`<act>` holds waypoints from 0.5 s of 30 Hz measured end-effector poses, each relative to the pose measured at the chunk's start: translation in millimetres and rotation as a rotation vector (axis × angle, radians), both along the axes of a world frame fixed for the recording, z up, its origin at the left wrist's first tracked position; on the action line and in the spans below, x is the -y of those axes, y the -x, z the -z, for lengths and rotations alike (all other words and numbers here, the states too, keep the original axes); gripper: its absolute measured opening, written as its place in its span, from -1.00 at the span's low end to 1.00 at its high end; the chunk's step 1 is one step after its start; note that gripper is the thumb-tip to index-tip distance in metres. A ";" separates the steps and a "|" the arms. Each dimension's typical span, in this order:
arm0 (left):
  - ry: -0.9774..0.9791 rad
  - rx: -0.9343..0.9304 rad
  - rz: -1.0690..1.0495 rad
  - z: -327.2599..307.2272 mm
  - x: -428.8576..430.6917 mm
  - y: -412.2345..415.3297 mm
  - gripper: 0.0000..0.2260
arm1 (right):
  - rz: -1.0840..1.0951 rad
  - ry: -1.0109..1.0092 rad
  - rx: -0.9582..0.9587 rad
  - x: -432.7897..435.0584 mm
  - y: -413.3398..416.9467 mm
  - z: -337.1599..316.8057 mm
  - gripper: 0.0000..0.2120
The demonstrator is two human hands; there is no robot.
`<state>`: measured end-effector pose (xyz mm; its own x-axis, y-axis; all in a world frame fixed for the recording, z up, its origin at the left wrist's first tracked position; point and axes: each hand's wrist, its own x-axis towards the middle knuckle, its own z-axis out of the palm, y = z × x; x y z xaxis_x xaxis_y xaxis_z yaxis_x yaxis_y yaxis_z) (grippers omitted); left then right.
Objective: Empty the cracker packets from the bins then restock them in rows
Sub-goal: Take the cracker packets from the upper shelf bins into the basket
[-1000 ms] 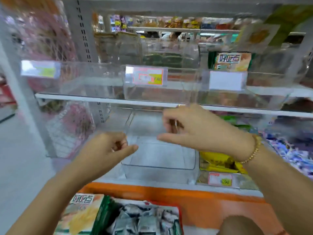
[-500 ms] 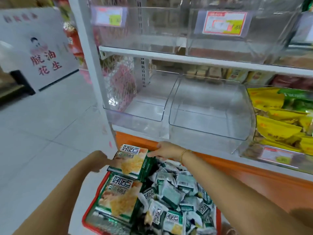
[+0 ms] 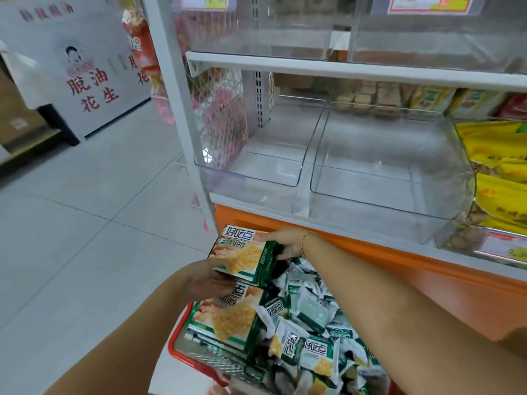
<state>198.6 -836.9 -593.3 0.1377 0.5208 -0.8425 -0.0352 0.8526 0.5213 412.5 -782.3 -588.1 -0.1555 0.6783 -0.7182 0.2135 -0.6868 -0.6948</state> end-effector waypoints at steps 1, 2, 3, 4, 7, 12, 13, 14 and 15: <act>0.003 0.015 -0.036 1.3 1.4 0.3 -0.56 | 0.008 0.010 0.011 0.1 2.4 -1.8 -0.24; 0.006 0.028 -0.056 1.3 2.8 1.0 -0.57 | 0.017 0.020 0.007 -1.7 4.6 0.3 -0.25; 0.008 0.046 -0.071 2.2 3.6 1.9 -0.59 | 0.022 0.029 -0.003 -0.9 7.7 -1.4 -0.27; 0.007 0.050 -0.083 1.9 4.5 2.9 -0.60 | 0.026 0.028 -0.025 -0.7 11.1 -1.1 -0.30; -0.001 0.065 -0.125 2.0 7.4 3.7 -0.64 | 0.052 -0.010 -0.078 3.2 21.8 4.6 -0.19; -0.030 0.053 -0.165 1.5 15.4 -0.3 -0.71 | 0.167 -0.012 -0.087 19.7 32.3 12.1 -0.28; -0.041 0.061 -0.163 0.7 17.8 -1.7 -0.72 | 0.203 -0.017 -0.098 23.7 33.5 10.5 -0.33; -0.052 0.064 -0.160 -1.0 20.6 -3.5 -0.73 | 0.238 -0.023 -0.116 27.4 34.5 8.2 -0.35; -0.063 0.084 -0.161 -2.6 23.7 -5.8 -0.75 | 0.271 -0.044 -0.137 29.5 35.4 8.7 -0.37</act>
<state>204.3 -860.7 -590.7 0.1163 0.5935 -0.7964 -0.2140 0.7980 0.5634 377.1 -811.9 -596.8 -0.0586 0.7385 -0.6717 -0.0711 -0.6743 -0.7351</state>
